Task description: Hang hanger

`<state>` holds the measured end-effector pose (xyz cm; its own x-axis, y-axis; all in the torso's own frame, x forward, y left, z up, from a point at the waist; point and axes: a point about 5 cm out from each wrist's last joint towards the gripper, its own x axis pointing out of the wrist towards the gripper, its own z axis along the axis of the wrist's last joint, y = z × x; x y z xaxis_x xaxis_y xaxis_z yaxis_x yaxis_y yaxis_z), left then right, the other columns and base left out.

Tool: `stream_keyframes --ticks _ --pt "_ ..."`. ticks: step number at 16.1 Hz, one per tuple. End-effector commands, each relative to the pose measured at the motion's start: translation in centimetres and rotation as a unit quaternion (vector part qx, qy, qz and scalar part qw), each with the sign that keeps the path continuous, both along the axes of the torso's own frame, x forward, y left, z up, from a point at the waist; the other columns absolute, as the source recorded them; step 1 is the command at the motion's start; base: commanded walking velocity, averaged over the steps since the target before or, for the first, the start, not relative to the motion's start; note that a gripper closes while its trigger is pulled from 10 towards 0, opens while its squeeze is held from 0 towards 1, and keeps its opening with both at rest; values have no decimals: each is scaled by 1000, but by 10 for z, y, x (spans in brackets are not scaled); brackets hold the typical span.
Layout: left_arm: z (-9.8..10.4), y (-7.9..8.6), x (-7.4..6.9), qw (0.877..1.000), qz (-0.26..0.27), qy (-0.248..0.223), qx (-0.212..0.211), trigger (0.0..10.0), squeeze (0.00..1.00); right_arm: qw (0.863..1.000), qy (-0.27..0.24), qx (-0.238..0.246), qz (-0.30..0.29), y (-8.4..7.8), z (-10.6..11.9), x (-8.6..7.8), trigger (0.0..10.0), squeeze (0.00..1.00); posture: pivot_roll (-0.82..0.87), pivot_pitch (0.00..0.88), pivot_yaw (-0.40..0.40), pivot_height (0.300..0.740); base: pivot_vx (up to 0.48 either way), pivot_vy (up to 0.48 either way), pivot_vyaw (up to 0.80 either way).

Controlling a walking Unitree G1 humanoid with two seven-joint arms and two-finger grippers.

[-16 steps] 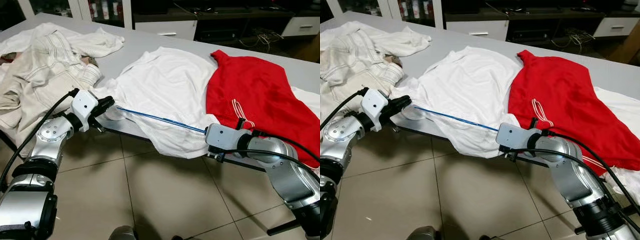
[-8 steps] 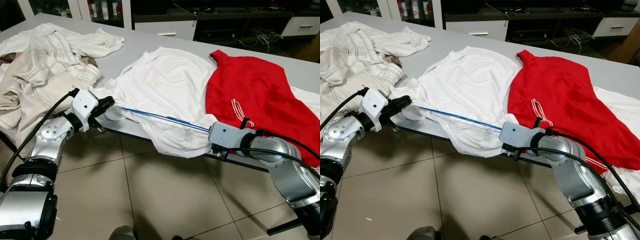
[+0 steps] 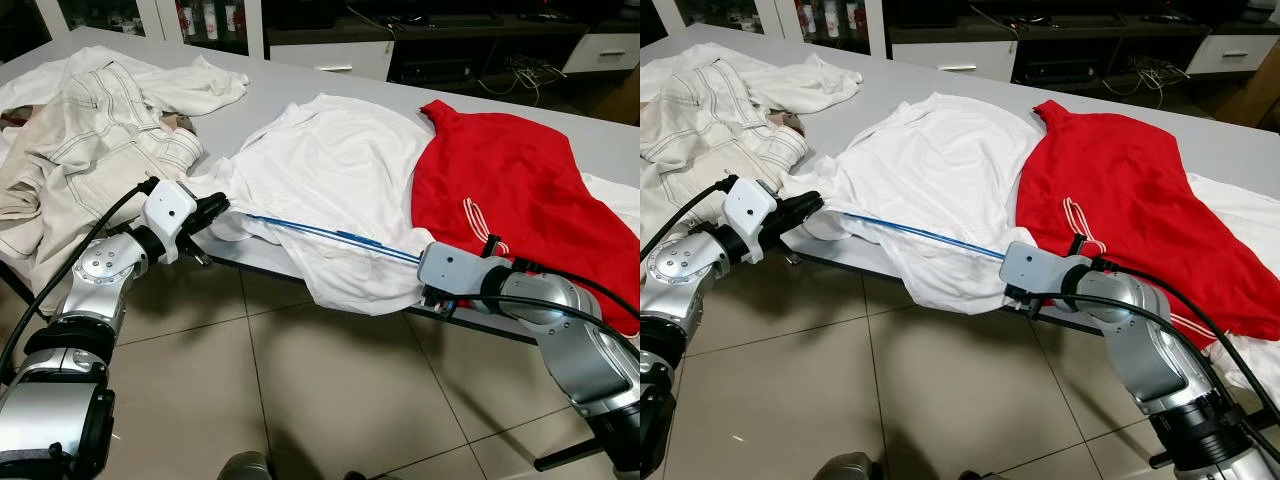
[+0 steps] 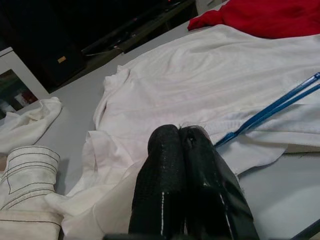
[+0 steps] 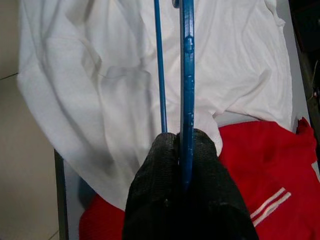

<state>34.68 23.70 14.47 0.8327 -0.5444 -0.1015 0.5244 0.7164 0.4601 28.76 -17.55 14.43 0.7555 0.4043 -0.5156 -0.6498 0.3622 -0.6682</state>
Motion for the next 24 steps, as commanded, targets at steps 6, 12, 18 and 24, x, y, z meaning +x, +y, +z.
stream_keyframes --ticks 6,12,18,24 --pt "4 -9 3 1000 -21 -7 7 0 0 998 -37 23 -41 8 9 11 10000 0 70 25 -5 740 0 0 0" --pt "4 -9 2 1000 -25 -8 8 0 0 999 -31 18 -31 12 7 8 10000 0 73 23 -5 740 0 0 0" --pt "8 -13 5 999 -26 -17 8 0 0 1000 -8 24 2 24 1 -5 10000 0 63 16 -5 740 0 0 0" --pt "11 -16 6 999 -33 -23 9 0 0 1000 -14 3 -24 17 -1 -3 10000 0 59 17 2 740 0 0 0"
